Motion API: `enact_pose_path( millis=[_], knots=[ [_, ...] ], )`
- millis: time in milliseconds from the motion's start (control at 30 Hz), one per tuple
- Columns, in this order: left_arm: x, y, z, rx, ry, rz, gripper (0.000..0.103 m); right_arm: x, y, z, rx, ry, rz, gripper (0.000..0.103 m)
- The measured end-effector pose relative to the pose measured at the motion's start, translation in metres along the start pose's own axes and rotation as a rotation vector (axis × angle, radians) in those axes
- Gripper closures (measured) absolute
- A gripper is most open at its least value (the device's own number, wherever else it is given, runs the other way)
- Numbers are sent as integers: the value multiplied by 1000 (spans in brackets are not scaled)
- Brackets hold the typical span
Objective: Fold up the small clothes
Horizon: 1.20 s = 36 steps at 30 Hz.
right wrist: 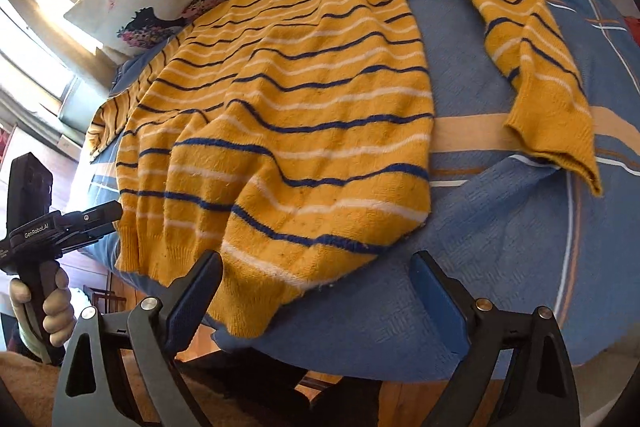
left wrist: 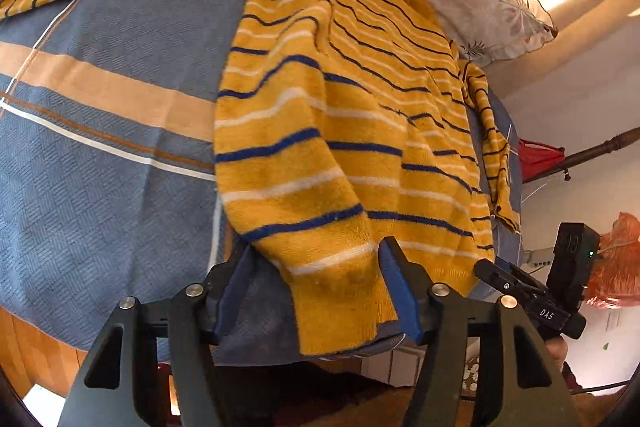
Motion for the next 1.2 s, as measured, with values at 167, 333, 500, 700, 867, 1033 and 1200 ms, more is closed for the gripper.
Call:
enact_pose_path(
  millis=[167,333,500,700,867,1033,1200],
  knots=[
    [6,1,7,141,-3,21,94,8,-8,14,71,14,9,65],
    [14,7,-54,172,74,-18,94,20,-11,-15,192,-10,83,89],
    [1,-3,-80,317,62,28,95,13,1,-55,162,-2,25,90],
    [-12,-32,-71,414,19,15,95,2,55,-52,-6,12,88,88],
    [12,-21,-87,407,118,49,94,34,88,-70,-148,144,103,46],
    [29,2,-82,338,152,49,79,42,41,-34,-7,82,28,44],
    [40,32,-68,288,147,118,75,29,25,8,63,-1,27,90]
  ],
)
Point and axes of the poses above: each gripper's, at about its wrist camera, not at the fingertips, and z roughly the way its jaws point, y to its right, x to its top, the point moved 8 cm from there along z, roughly the way its jaws point, and after that the axes turned 10 degrees about y, right-handed, at the moved point
